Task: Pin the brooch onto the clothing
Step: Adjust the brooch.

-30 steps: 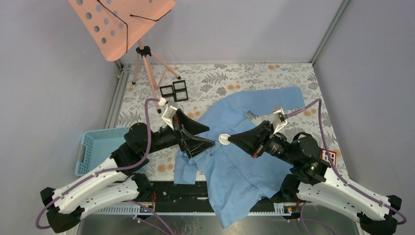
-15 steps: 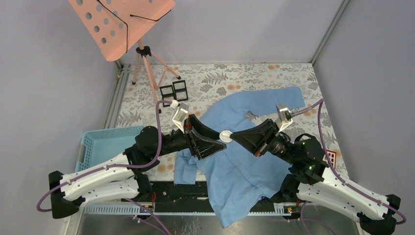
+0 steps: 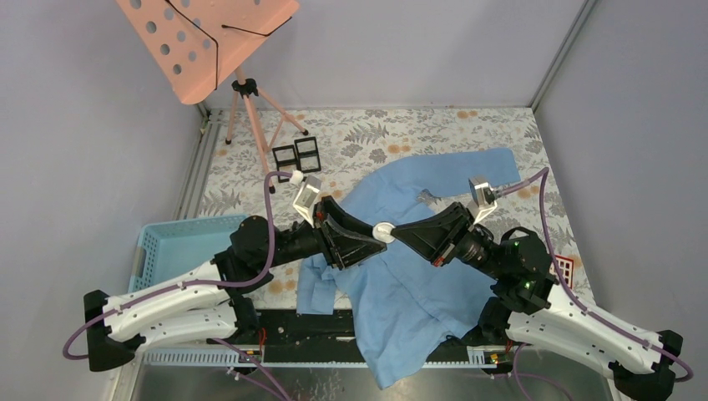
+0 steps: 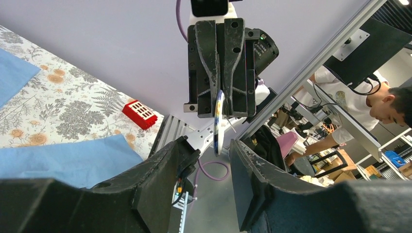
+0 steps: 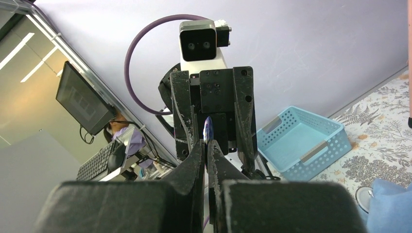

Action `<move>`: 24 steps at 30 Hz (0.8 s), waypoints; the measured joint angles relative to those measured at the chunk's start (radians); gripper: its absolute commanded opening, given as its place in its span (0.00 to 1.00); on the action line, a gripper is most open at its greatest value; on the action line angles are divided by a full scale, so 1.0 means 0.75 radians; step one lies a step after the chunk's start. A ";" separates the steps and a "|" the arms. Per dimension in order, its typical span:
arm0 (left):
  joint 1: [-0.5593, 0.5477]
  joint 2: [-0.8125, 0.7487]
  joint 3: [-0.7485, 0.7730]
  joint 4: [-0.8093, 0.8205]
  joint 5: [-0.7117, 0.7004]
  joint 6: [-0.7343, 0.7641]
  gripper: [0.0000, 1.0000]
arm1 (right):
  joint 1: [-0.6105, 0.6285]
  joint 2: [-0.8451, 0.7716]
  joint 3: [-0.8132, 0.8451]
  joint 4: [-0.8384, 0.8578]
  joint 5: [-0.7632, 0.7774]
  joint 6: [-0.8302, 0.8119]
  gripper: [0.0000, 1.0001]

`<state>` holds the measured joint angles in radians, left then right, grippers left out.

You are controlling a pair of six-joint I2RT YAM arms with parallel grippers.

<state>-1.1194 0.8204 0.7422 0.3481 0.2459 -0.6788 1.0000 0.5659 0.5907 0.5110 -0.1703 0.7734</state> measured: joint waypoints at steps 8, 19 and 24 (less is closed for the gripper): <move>-0.002 0.001 0.000 0.016 -0.011 -0.015 0.24 | 0.000 0.009 0.000 -0.004 -0.008 0.006 0.00; -0.008 0.017 0.002 0.027 -0.011 -0.040 0.07 | -0.001 0.015 0.000 -0.017 -0.010 0.013 0.00; -0.014 0.018 0.002 0.047 -0.006 -0.065 0.00 | -0.002 0.010 -0.002 -0.020 -0.009 0.018 0.00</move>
<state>-1.1301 0.8341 0.7433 0.3836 0.2417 -0.7277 0.9985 0.5732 0.5892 0.4961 -0.1768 0.7868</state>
